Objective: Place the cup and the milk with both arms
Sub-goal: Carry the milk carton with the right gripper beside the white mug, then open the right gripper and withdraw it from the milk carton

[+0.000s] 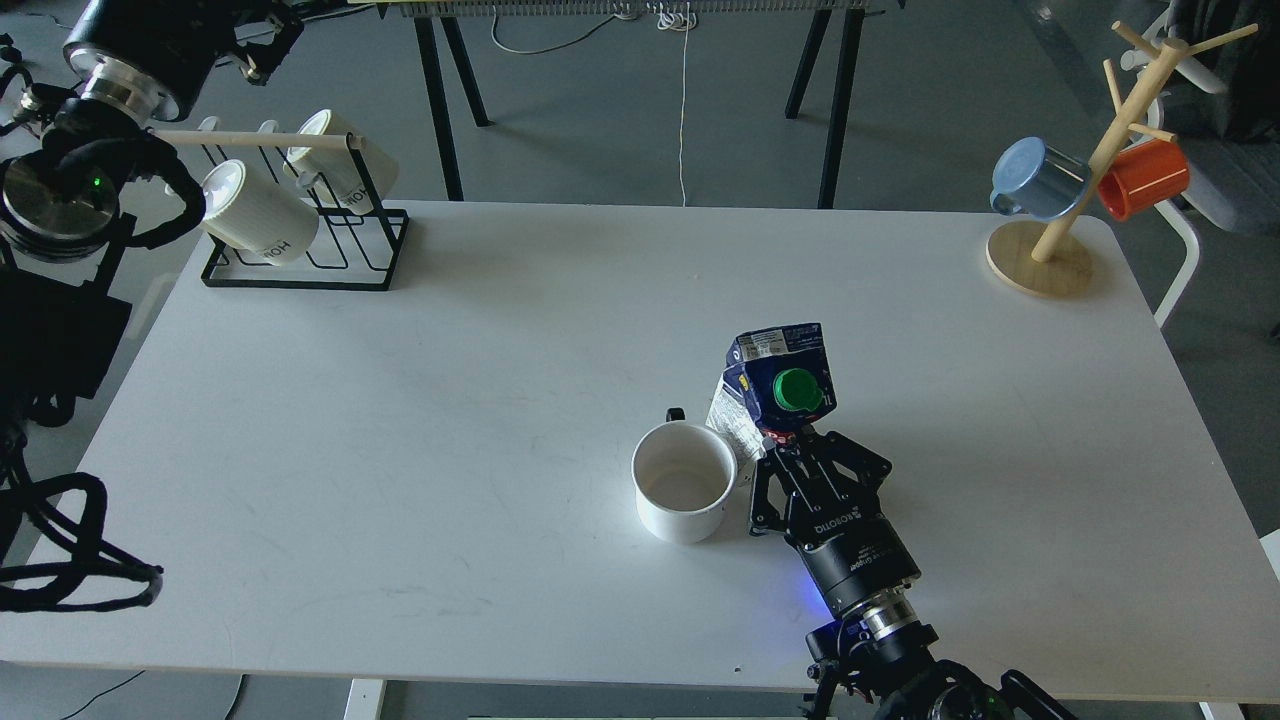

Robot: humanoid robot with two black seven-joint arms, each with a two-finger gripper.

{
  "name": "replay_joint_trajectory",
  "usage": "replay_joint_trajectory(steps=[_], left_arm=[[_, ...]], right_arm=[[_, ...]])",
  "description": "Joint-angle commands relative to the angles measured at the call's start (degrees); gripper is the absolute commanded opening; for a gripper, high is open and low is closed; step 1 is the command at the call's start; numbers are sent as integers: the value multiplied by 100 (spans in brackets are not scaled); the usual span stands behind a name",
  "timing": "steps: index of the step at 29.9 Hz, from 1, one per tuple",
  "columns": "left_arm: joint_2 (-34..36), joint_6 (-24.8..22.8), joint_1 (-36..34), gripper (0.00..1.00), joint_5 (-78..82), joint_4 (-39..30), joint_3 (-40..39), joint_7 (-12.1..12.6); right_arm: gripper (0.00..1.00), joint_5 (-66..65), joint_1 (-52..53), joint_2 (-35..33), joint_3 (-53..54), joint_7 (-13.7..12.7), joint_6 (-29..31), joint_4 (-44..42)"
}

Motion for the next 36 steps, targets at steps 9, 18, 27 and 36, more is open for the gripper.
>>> replay_joint_trajectory(steps=[9, 18, 27, 36], left_arm=[[-21, 0, 18, 99, 17, 0, 1, 0], [-21, 8, 18, 99, 17, 0, 1, -9], [-30, 17, 18, 99, 17, 0, 1, 9], [-47, 0, 45, 99, 8, 26, -17, 9]], right_arm=[[43, 8, 4, -7, -12, -8, 0, -183], [96, -1, -84, -16, -20, -8, 0, -131], [97, -62, -426, -218, -12, -8, 0, 168], [98, -801, -1121, -1798, 366, -8, 0, 1538]])
